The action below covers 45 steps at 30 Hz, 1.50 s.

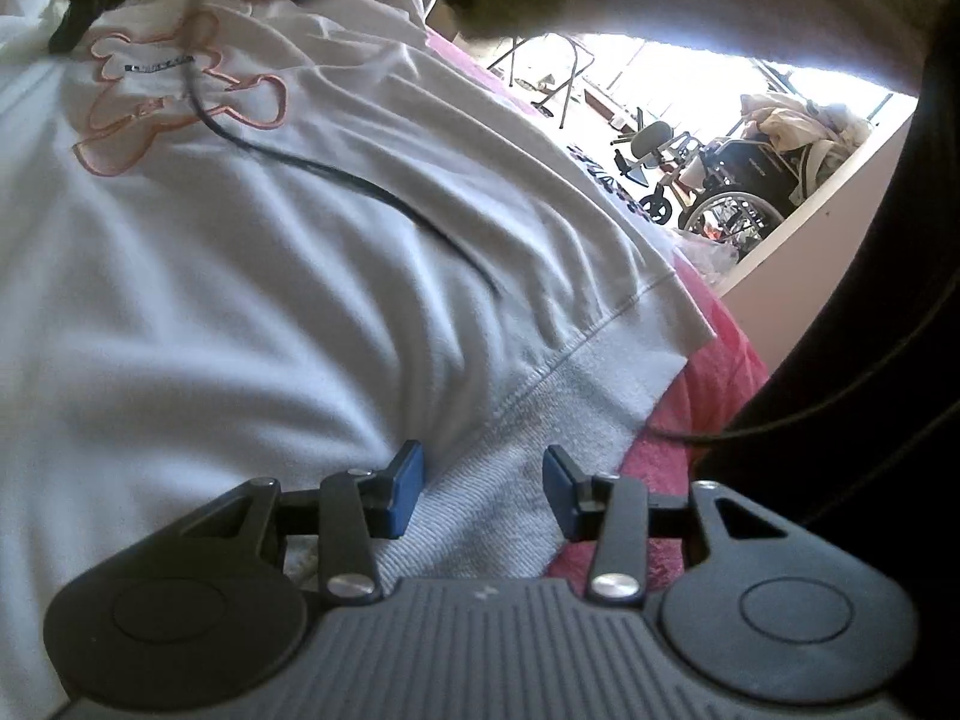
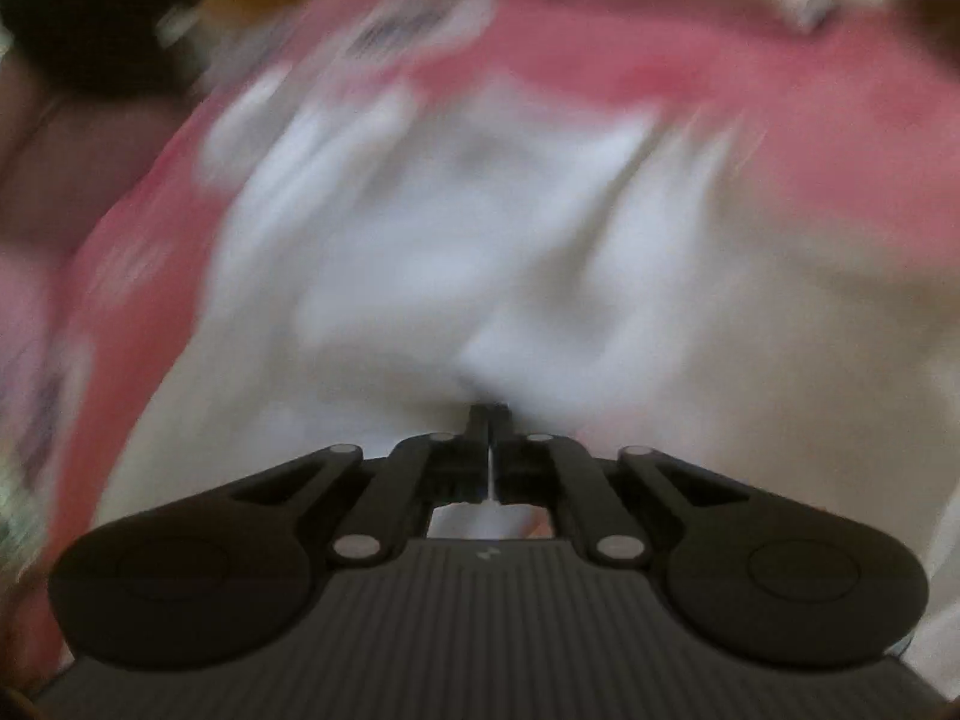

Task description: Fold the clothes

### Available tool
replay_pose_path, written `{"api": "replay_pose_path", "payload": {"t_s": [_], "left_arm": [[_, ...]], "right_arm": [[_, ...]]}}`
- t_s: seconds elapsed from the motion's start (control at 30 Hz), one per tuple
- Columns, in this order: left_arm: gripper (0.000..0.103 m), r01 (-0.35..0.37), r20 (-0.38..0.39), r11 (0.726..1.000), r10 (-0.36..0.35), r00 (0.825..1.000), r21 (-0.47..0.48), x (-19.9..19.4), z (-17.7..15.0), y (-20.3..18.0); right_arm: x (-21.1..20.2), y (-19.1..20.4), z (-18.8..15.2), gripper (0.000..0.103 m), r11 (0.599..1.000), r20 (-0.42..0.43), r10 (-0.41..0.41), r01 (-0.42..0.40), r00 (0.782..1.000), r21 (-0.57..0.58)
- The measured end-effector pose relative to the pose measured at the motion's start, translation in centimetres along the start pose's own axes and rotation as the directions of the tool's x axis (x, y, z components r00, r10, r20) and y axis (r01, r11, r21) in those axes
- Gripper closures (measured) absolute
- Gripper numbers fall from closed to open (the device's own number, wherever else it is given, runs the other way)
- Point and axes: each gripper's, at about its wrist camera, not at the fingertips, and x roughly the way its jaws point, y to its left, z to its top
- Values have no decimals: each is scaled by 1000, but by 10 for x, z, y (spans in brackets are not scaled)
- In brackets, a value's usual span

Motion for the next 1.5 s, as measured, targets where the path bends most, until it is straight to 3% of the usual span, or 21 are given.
{"api": "replay_pose_path", "payload": {"t_s": [0.07, 0.13, 0.27, 0.3, 0.33, 0.43, 0.53, 0.6, 0.67, 0.73, 0.83, 0.87, 0.93, 1.07, 1.2, 1.23, 1.33, 1.4, 1.47, 1.5], "left_arm": [[59, 3, 8, 1000, -3, 1000, 4, 0, -1, 0], [58, 6, 15, 1000, -6, 1000, 9, 0, -2, 0], [58, 2, 26, 1000, -2, 1000, 17, 0, -4, -2], [58, 0, 28, 1000, -1, 1000, 19, 0, -5, -2], [58, -1, 31, 1000, 0, 1000, 21, 0, -5, -2], [57, -5, 38, 1000, 4, 999, 27, -1, -7, -3], [57, -10, 45, 999, 8, 999, 33, -1, -8, -4], [57, -3, 45, 1000, 2, 999, 24, -2, -8, -2], [57, 6, 44, 1000, -6, 999, 16, -2, -8, 0], [57, 11, 42, 1000, -11, 999, 13, -2, -8, 1], [56, 8, 41, 1000, -9, 999, 17, 0, -8, 0], [56, 6, 42, 1000, -7, 999, 19, 0, -9, 0], [56, 1, 45, 1000, -2, 999, 22, 0, -9, -1], [56, -1, 44, 1000, -1, 999, 31, 0, -8, -2], [56, 14, 47, 999, -15, 999, 38, -2, -9, 0], [56, 17, 47, 999, -19, 999, 38, -2, -10, 1], [56, 21, 37, 999, -22, 999, 42, -1, -8, 1], [56, 18, 27, 999, -19, 999, 50, 0, -7, 0], [56, 12, 18, 998, -14, 1000, 62, 0, -6, -1], [56, 9, 14, 998, -10, 1000, 68, 0, -5, -2]], "right_arm": [[-10, -4, 4, 98, 995, -11, 80, -79, 997, 68], [-15, 22, -7, 96, 963, -83, 268, -264, 960, 52], [3, 35, 4, 88, 966, -40, 249, -245, 968, 76], [8, 38, 7, 90, 967, -28, 243, -240, 970, 82], [12, 42, 10, 103, 968, -17, 237, -235, 971, 88], [26, 52, 18, 103, 970, 16, 219, -220, 976, 106], [40, 62, 26, 97, 971, 49, 200, -205, 978, 125], [29, 69, 15, 96, 947, -38, 314, -310, 949, 79], [17, 77, 4, 82, 908, -132, 418, -416, 899, 42], [20, 97, -15, 77, 844, -273, 520, -536, 809, 17], [57, 130, -26, 78, 816, -361, 535, -578, 764, -16], [73, 133, -20, 85, 826, -340, 531, -564, 776, 3], [54, 113, -12, 88, 840, -266, 530, -542, 805, 33], [16, 74, 4, 81, 859, -115, 511, -502, 852, 96], [-23, 35, 20, 73, 868, 36, 469, -468, 882, 166], [-41, 23, 9, 69, 886, 2, 447, -443, 895, 138], [-69, -14, -32, 65, 952, -130, 296, -281, 946, 124], [-88, -38, -60, 65, 980, -215, 188, -169, 958, 101], [-76, -62, -69, 70, 997, -204, -12, 28, 979, 76], [-70, -74, -74, 79, 990, -197, -113, 128, 974, 64]]}}
